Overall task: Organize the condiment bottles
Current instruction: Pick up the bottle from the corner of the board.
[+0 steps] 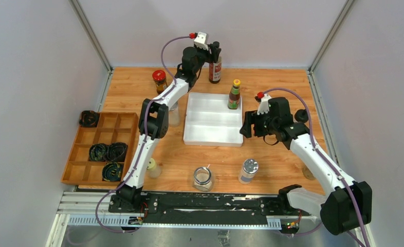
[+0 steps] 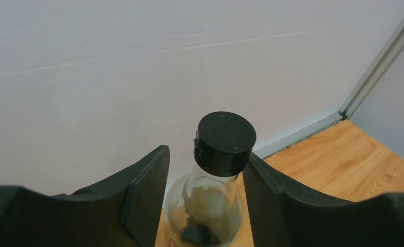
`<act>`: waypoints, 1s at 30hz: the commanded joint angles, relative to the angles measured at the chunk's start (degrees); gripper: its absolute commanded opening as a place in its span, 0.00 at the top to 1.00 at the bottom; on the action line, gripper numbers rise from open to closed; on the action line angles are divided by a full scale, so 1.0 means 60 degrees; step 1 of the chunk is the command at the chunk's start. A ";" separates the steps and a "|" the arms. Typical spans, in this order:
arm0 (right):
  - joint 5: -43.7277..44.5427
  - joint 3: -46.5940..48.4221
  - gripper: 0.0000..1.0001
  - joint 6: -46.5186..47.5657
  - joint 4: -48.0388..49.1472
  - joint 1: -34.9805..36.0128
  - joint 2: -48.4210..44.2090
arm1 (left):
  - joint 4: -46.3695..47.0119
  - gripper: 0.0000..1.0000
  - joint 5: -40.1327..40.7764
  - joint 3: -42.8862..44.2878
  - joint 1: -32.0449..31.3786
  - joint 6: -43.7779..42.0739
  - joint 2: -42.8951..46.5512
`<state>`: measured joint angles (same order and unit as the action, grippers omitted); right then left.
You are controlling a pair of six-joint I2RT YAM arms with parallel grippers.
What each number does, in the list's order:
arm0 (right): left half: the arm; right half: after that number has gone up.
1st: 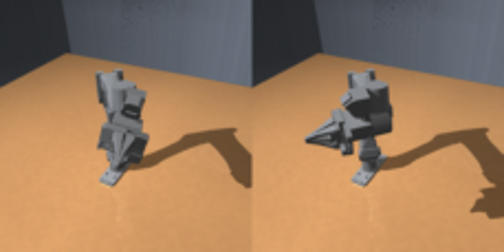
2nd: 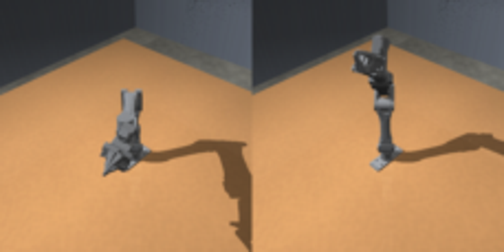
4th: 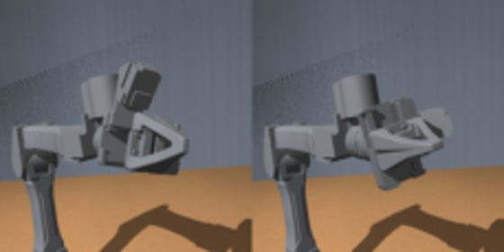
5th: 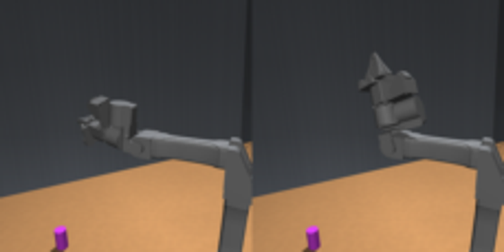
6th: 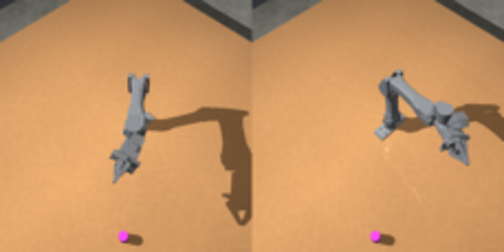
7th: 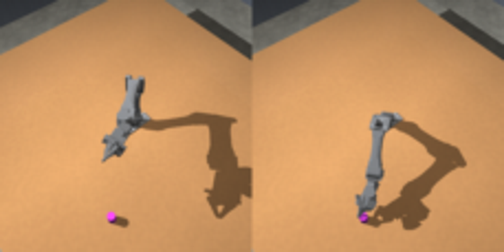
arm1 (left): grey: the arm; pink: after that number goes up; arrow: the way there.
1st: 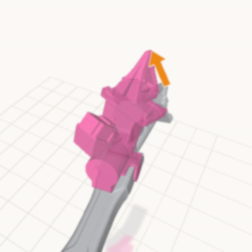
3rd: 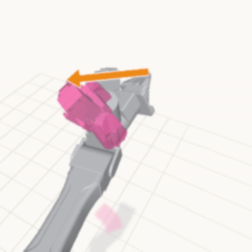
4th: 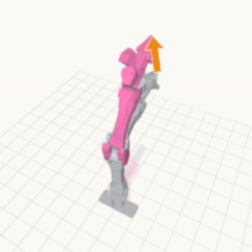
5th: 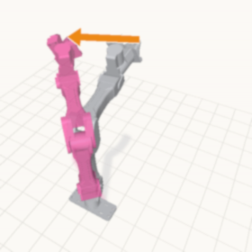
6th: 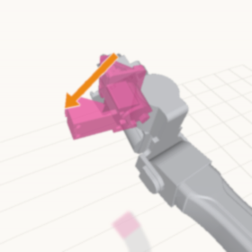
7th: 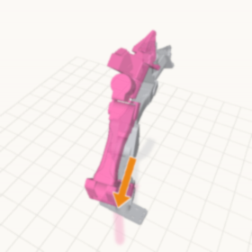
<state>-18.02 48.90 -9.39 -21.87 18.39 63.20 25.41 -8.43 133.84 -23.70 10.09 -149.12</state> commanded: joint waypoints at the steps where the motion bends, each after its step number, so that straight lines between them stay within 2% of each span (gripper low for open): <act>1: -0.0090 -0.0153 0.26 -0.0032 0.0012 0.0185 0.0071 | 0.0379 0.42 -0.0056 0.0226 0.0054 0.0116 -0.0105; 10: -0.0100 -0.0182 0.26 -0.0084 0.0056 0.0252 0.0159 | 0.0489 0.49 -0.0098 -0.0378 0.0054 0.0050 0.0255; 18: -0.0128 -0.0232 0.26 -0.0122 0.0098 0.0326 0.0151 | 0.0540 0.50 -0.0141 -0.1031 0.0063 -0.0097 0.0678; 30: -0.0113 -0.0329 0.26 -0.0141 0.0122 0.0377 0.0166 | 0.0541 0.55 -0.0143 -0.1004 0.0069 -0.0100 0.0696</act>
<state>-18.04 47.86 -9.47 -21.34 19.73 64.07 28.14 -9.26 127.85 -23.68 9.67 -147.48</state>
